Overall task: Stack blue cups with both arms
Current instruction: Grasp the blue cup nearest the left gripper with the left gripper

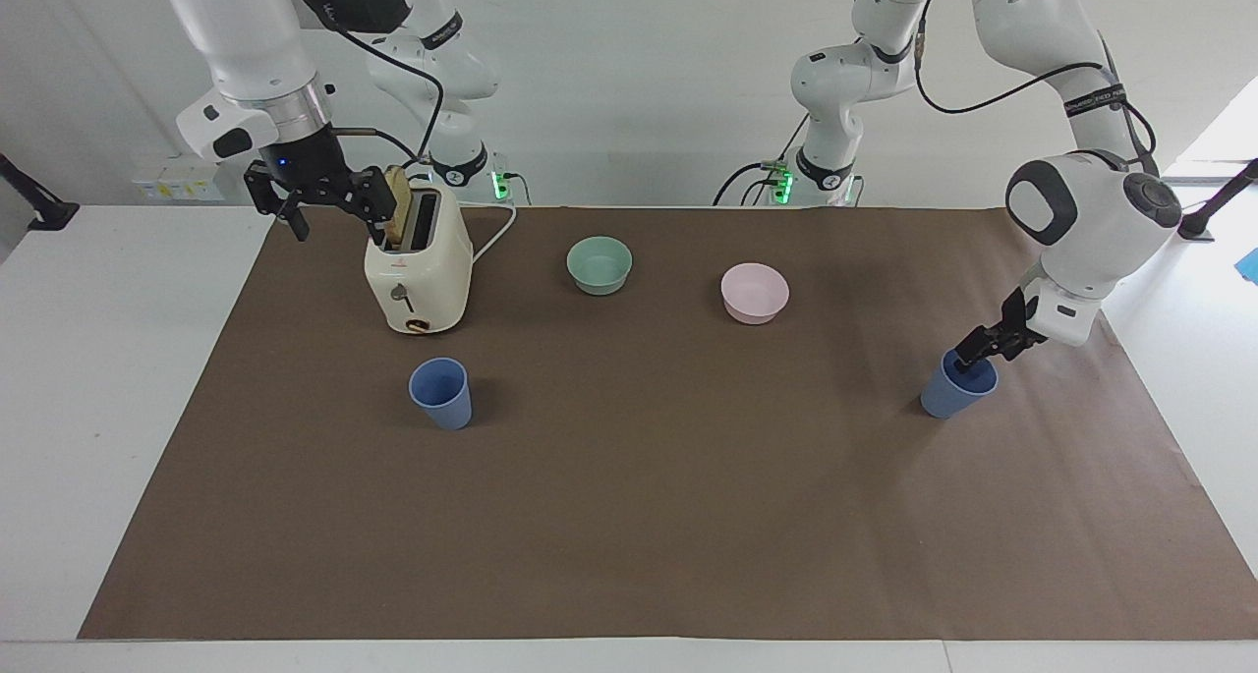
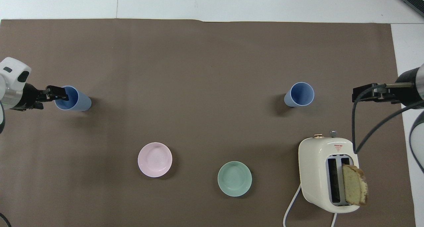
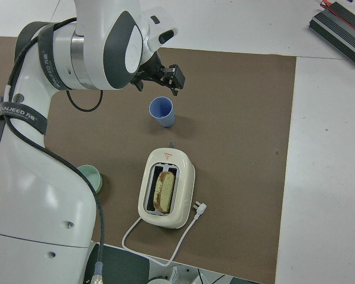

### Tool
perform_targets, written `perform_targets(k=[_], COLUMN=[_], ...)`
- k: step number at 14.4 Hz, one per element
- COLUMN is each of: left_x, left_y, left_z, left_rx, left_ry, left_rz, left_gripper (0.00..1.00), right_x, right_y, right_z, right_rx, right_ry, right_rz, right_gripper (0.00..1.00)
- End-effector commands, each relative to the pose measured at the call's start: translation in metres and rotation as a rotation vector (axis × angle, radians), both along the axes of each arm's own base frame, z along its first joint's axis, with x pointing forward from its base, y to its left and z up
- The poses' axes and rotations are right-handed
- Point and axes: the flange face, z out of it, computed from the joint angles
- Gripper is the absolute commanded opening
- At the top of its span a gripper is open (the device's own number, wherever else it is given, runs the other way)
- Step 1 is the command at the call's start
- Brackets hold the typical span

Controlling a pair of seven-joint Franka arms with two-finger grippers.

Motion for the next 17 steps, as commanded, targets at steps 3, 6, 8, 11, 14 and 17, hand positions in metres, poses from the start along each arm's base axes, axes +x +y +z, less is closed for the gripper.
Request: perform_targets(k=[3,6,8,11,14,17], left_x=[-0.006,0.000,0.012,0.028,0.042,0.042], left_y=[-0.004,-0.004,-0.001,-0.007,-0.056,-0.137], left_z=[0.000,0.006,0.023,0.068,0.112,0.122], left_rx=[-0.004,-0.002,0.003,0.008,-0.009,-0.029], left_ry=[-0.017,-0.033,-0.072,-0.139,-0.171,-0.171], left_rz=[0.004,-0.008,-0.015,-0.015,-0.003,0.053], left_gripper=[0.00,0.00,0.00,0.00,0.00,0.00], right_x=[-0.001,-0.001,-0.001,-0.001,-0.001,-0.001], right_y=[-0.004,-0.003,-0.004,-0.004,-0.004,-0.004], right_z=[0.002,0.002,0.002,0.002,0.002,0.002], right_rx=[0.012,0.011,0.012,0.011,0.012,0.011], right_ry=[-0.001,-0.001,-0.001,-0.001,-0.001,-0.001], right_rz=[-0.008,-0.007,-0.008,-0.008,-0.008,-0.008], right_gripper=[1.00,1.00,1.00,1.00,1.00,1.00])
